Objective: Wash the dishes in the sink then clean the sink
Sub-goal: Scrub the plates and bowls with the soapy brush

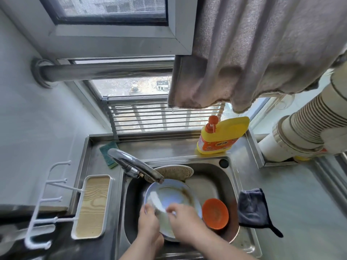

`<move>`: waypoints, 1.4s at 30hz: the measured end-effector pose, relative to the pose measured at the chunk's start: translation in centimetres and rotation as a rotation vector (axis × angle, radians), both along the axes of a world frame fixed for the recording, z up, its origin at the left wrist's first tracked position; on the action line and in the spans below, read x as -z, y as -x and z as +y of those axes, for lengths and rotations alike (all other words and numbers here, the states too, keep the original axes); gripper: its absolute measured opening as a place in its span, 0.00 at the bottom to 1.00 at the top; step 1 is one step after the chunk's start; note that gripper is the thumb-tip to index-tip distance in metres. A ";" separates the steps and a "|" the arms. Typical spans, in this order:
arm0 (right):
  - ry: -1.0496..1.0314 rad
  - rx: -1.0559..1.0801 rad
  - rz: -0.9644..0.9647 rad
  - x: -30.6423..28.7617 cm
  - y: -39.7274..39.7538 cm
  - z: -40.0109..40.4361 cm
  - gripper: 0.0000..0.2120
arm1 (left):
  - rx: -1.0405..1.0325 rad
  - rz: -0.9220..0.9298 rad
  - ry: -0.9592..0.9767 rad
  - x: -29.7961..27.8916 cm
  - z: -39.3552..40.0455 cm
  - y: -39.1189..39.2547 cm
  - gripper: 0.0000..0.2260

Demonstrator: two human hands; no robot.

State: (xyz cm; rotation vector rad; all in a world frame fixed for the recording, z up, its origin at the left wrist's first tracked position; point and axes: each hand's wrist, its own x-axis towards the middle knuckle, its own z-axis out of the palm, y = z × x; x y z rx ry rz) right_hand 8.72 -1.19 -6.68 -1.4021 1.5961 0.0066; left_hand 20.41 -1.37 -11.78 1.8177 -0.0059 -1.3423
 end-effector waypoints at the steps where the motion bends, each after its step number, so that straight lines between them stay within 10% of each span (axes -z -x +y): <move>1: 0.015 0.012 0.051 0.6 0.7 -1.5 0.12 | 0.001 0.025 -0.013 -0.3 0.2 0.4 0.14; 42: -0.075 0.002 0.033 -1.7 0.0 4.0 0.06 | 0.007 0.107 -0.042 -0.9 -2.1 -2.6 0.13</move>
